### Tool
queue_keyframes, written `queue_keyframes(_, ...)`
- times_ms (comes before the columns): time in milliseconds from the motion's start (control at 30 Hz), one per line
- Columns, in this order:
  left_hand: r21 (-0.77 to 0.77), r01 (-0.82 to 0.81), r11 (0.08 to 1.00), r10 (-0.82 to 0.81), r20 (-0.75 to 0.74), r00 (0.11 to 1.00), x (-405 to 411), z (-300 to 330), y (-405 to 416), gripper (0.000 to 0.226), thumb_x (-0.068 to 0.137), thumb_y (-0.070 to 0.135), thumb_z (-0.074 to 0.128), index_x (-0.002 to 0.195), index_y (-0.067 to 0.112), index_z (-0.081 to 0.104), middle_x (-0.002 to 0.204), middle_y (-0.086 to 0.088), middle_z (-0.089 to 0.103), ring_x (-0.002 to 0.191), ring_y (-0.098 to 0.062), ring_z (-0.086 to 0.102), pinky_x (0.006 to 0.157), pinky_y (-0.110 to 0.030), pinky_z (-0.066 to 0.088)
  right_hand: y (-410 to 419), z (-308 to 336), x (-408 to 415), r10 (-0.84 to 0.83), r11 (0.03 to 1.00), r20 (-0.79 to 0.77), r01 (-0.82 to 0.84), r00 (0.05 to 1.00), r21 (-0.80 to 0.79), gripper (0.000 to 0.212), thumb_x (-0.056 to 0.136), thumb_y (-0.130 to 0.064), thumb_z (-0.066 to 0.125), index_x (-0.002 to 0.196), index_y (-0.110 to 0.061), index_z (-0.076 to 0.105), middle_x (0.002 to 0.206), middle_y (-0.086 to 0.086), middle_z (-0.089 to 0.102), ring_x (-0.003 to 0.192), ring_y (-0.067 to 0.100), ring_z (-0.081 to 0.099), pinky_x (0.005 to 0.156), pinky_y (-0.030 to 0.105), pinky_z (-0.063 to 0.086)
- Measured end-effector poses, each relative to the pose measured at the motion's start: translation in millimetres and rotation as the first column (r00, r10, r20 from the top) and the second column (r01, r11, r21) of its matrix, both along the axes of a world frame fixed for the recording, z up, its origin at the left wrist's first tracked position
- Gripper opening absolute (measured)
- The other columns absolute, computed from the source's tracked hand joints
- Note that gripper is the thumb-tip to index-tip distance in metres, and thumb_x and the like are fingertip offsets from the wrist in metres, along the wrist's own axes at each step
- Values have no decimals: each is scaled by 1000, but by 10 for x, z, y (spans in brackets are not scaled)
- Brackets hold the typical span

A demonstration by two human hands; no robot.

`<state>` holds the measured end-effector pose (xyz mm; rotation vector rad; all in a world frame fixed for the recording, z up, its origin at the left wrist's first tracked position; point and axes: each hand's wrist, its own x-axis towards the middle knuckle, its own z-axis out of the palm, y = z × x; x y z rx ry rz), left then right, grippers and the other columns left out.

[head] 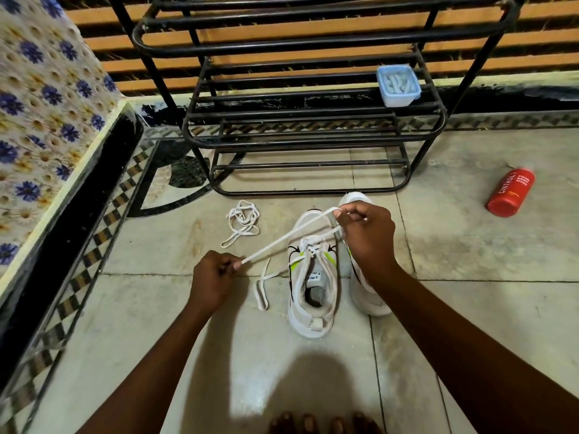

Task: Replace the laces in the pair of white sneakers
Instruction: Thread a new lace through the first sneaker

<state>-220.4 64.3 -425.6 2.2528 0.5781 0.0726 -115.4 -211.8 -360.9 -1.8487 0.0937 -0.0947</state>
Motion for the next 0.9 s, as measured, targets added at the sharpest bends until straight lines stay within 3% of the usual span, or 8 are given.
queue_keyframes(67, -17, -8, 1000, 8, -4, 1000, 21, 10, -25, 17, 94, 14, 74, 81, 25, 76, 84, 5, 71, 83, -15, 65, 73, -28, 44, 20, 21, -17, 70, 997, -62, -67, 996, 43, 9, 90, -16, 74, 84, -9, 73, 61, 4, 69, 59, 21, 71, 61, 36, 58)
queue_keyframes(200, -202, 22, 979, -27, -22, 999, 83, 91, -190, 20, 92, 10, 76, 75, 21, 73, 61, 15, 65, 60, -3, 56, 65, -27, 44, 23, -19, -73, 163, 982, -145, -147, 976, 119, 5, 89, -2, 69, 93, -5, 70, 76, 15, 74, 71, 30, 76, 77, 52, 62)
queue_keyframes(333, -430, 68, 900, -58, 36, 998, 164, 284, -441, 6, 89, -3, 75, 86, -2, 70, 67, -10, 63, 58, -13, 62, 64, -30, 52, -39, -146, -206, 167, 968, -113, -185, 979, -172, 16, 82, -11, 73, 98, -13, 72, 77, -1, 76, 76, 13, 74, 83, 40, 59)
queue_keyframes(400, -528, 57, 847, -26, 66, 997, 200, 435, -603, 9, 87, -8, 75, 91, -10, 67, 70, -18, 62, 56, -14, 64, 61, -26, 55, -62, -201, -311, 197, 955, -138, -222, 971, -197, 16, 78, -13, 79, 92, -15, 72, 80, -4, 75, 77, 9, 72, 82, 37, 59)
queue_keyframes(533, -624, 35, 780, 6, 63, 998, 316, 606, -914, 9, 86, -10, 75, 88, -2, 71, 71, -15, 72, 59, -17, 69, 60, -23, 57, -51, -295, -488, 306, 899, -44, -304, 951, -316, 31, 71, -18, 86, 98, -16, 71, 86, -6, 72, 81, 10, 70, 80, 34, 59)
queue_keyframes(667, -475, 51, 879, -35, 43, 998, 369, 542, -1139, 11, 83, -1, 82, 83, 9, 78, 81, -8, 79, 80, -23, 77, 80, -32, 61, -21, -313, -531, 329, 870, 37, -288, 943, -400, 37, 72, -9, 81, 107, -10, 68, 85, 1, 70, 78, 19, 68, 75, 34, 59)
queue_keyframes(800, -299, 23, 954, -7, 55, 998, 324, 513, -1355, 21, 81, 3, 81, 72, 20, 75, 69, 9, 75, 68, 0, 70, 69, -13, 51, 24, -297, -569, 179, 933, -19, -176, 984, -313, 23, 76, 3, 66, 96, -6, 67, 81, 1, 68, 75, 17, 66, 70, 17, 51)
queue_keyframes(900, -227, 13, 974, 5, 79, 997, 324, 488, -1454, 26, 81, 3, 78, 67, 24, 71, 64, 16, 72, 64, 5, 67, 64, -8, 46, 21, -256, -603, 112, 957, -53, -122, 992, -262, 28, 77, 6, 61, 101, -7, 67, 83, -5, 64, 80, 12, 62, 68, 1, 39)
